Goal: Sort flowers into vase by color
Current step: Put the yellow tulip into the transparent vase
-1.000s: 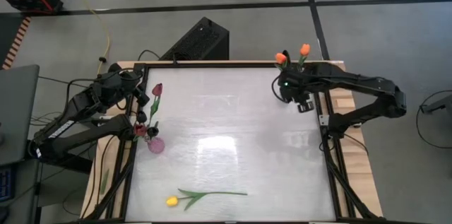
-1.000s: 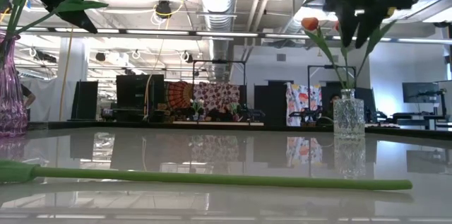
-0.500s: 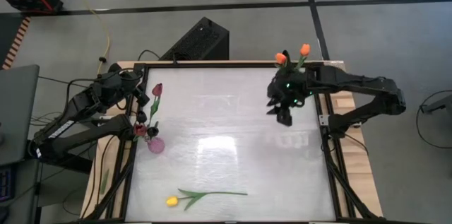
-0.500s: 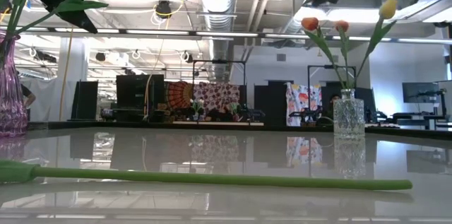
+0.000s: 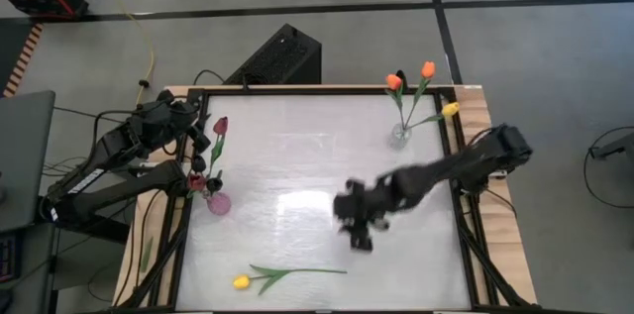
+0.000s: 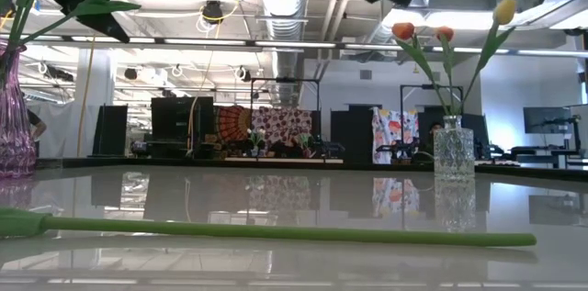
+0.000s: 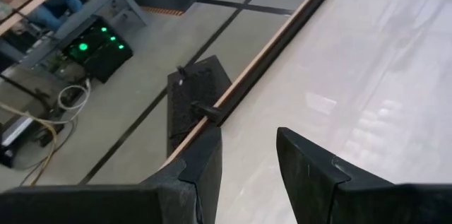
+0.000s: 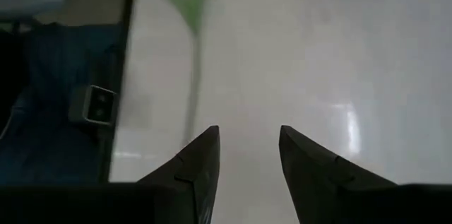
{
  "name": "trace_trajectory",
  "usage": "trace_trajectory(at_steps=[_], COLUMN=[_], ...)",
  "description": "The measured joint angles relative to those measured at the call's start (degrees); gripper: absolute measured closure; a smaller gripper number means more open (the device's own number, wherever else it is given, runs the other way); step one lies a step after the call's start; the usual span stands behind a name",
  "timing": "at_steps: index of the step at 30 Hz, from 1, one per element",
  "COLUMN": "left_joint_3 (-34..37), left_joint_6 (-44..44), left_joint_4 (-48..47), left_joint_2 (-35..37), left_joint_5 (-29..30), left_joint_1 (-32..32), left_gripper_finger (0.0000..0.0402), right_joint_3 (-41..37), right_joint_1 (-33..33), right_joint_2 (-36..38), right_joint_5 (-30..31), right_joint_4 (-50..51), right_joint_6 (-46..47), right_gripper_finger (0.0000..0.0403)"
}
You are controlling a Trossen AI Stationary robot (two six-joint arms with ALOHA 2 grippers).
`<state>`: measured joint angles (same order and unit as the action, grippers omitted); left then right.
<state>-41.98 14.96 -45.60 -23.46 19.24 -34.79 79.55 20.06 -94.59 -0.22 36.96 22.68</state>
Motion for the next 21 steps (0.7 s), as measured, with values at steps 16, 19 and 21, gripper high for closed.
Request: trace_trajectory(at_steps=[16,19,21], left_joint_3=[0.02,0.0,0.03], left_joint_6=[1.55,1.57,1.95], left_joint_4=[0.02,-0.02,-0.02], left_joint_2=[0.0,0.0,0.0], left_joint_5=[-0.86,-0.79,-0.78], left_joint_1=[0.0,0.0,0.0], left_gripper_finger=[0.0276,0.0276,0.0276], right_joint_3=[0.0,0.0,0.0], right_joint_1=[6.09,6.26,6.57], right_joint_2=[-28.24,-30.59,-31.71], right_joint_5=[0.94,2.75,4.07], right_joint_4=[-44.0,-44.66,-44.84], right_joint_6=[-0.49,-0.58,-0.55], right_gripper_finger=[0.0258,0.026,0.0263])
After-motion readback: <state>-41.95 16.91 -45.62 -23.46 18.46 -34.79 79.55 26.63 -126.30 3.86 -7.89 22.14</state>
